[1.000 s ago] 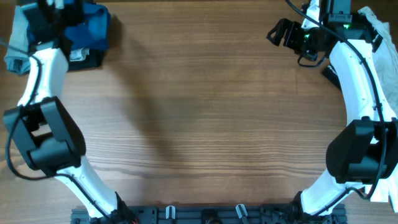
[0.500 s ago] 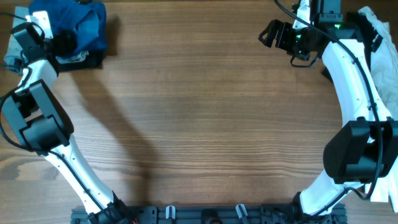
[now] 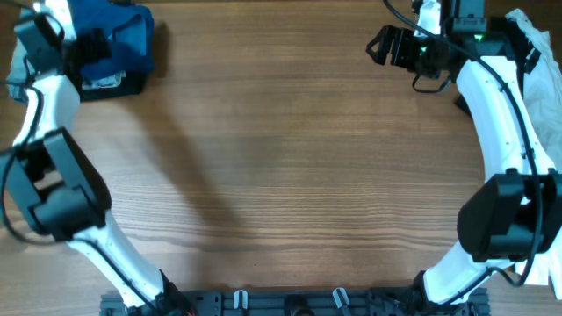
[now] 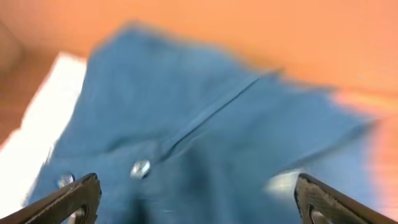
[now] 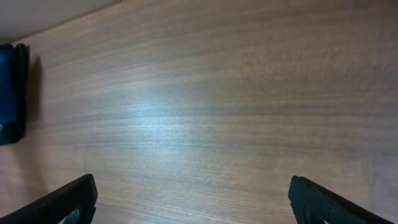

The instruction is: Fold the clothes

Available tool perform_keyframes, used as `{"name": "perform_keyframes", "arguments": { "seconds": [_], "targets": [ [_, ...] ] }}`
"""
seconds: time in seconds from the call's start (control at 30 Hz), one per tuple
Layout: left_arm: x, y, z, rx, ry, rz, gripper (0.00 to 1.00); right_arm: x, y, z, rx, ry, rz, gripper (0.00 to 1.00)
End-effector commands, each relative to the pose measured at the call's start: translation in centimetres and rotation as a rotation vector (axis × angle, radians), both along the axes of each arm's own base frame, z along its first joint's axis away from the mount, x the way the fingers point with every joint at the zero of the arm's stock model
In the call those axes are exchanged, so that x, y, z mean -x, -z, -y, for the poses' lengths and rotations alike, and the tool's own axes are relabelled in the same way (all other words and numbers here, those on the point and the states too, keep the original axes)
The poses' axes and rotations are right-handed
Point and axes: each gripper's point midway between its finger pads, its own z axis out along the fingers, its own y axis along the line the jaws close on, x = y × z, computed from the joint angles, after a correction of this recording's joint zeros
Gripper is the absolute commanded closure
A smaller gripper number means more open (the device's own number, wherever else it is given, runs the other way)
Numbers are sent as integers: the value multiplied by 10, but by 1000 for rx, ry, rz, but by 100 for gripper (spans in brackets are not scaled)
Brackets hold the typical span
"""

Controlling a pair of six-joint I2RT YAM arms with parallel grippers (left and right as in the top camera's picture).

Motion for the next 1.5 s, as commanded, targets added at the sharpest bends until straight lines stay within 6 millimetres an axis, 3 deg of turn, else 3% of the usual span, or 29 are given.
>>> {"name": "perform_keyframes", "arguments": {
  "seconds": [0.0,0.07,0.17,0.3,0.43,0.7,0.77,1.03,1.1,1.27,1.47],
  "targets": [
    [15,-105,50,9,66,131,0,7,-65,11,82,-47,190,0],
    [24,-121,79,26,123,119,0,13,-88,12,115,-78,262,0],
    [37,-123,122,57,202,61,0,29,-121,12,143,-101,342,0],
    [39,-114,155,71,260,18,0,53,-140,8,129,-109,352,0],
    [43,-106,172,82,289,-23,0,75,-144,-1,76,-136,314,0],
    [46,-101,174,87,291,-45,0,79,-138,-3,-256,227,94,0],
    [46,-101,174,87,291,-45,0,76,-133,12,-193,288,100,0],
    [46,-101,174,87,291,-45,0,74,-134,14,-146,261,132,0],
    [46,-101,174,87,291,-45,0,72,-130,29,-51,294,151,0],
    [46,-101,174,87,291,-45,0,97,-126,57,114,425,215,0],
    [46,-101,174,87,291,-45,0,140,-98,57,83,425,389,0]
  ]
}}
